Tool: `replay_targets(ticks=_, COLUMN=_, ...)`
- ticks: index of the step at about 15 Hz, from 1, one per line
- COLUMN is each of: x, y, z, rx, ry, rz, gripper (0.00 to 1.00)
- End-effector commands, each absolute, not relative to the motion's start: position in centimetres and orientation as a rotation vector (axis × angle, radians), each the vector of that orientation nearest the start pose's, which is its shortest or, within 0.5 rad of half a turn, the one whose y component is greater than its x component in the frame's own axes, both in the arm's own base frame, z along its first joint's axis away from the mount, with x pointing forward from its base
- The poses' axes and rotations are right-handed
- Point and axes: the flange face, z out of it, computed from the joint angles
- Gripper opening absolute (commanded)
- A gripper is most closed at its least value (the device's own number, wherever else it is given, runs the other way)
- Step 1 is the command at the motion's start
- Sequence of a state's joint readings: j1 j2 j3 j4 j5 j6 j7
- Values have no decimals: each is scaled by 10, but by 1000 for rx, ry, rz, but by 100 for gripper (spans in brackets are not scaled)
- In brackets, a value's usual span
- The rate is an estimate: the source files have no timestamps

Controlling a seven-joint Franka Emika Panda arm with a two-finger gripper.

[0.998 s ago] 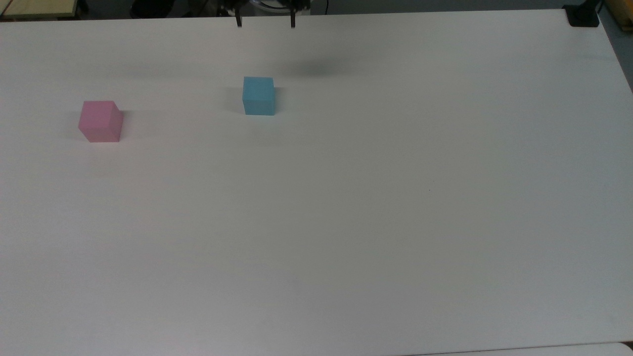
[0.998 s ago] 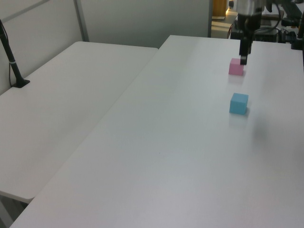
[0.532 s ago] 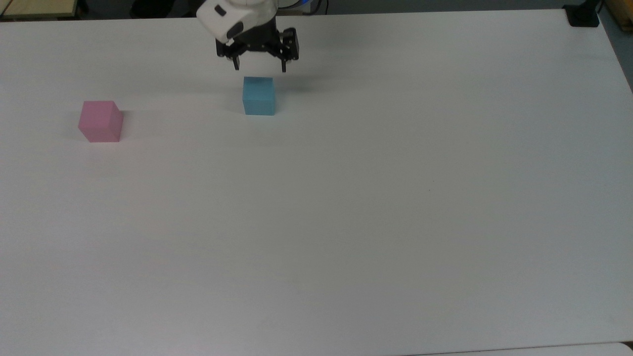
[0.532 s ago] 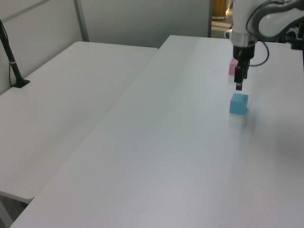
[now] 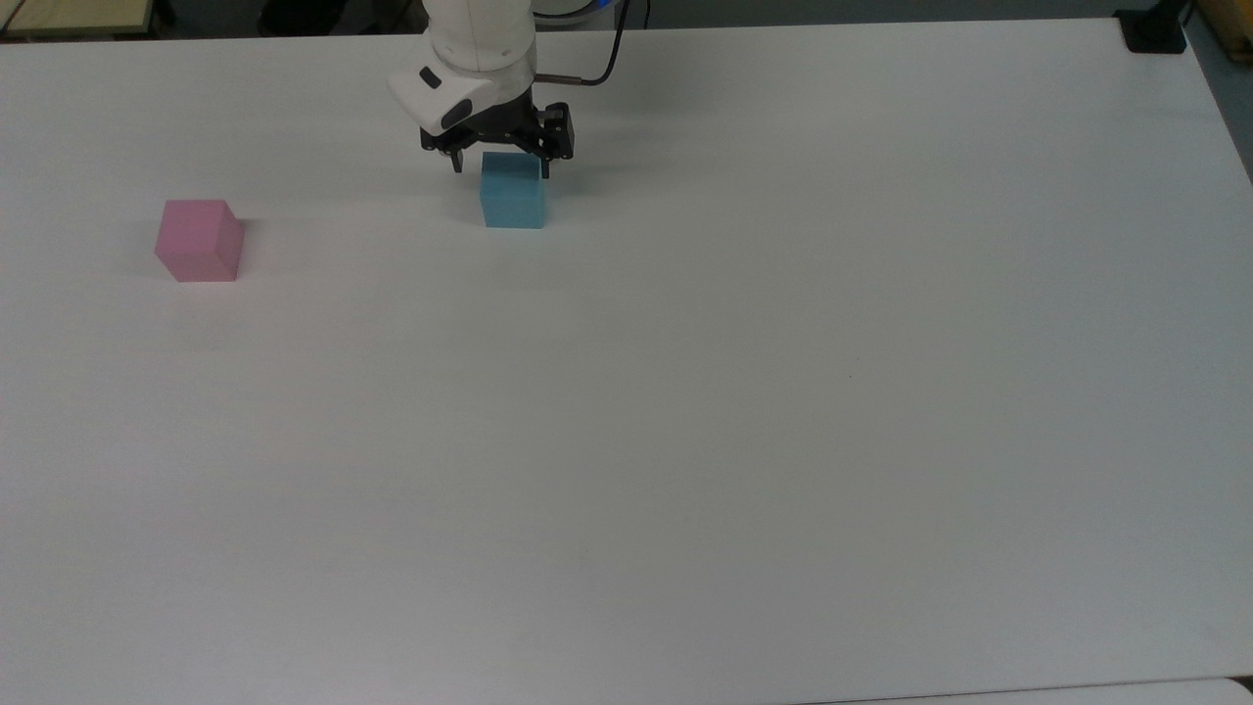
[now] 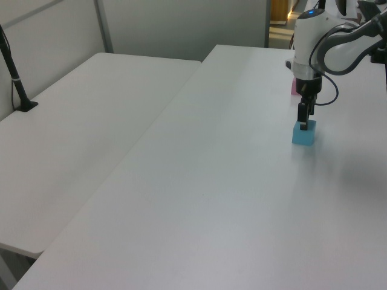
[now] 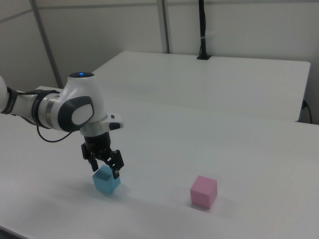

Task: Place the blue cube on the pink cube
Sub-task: 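Close the gripper on the light blue cube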

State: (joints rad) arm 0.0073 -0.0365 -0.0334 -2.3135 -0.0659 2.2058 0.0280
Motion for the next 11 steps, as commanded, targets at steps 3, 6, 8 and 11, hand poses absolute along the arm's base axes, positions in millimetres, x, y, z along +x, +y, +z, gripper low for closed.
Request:
replay_targets(ticks=3, x=498, y=-13, z=339, rx=-3203, ry=-15, rz=98, gripper=100)
replay_targets(ticks=6, x=503, y=-9, z=320, rx=-3204, ry=-33, rz=93, gripper=92)
replay_targets(ticks=8, x=504, y=-9, z=315, rx=-3209, ry=-45, rz=103, gripper=54)
replay_targets(ticks=11, x=505, y=-9, z=320, rx=-3213, ry=-66, rz=91, gripper=7)
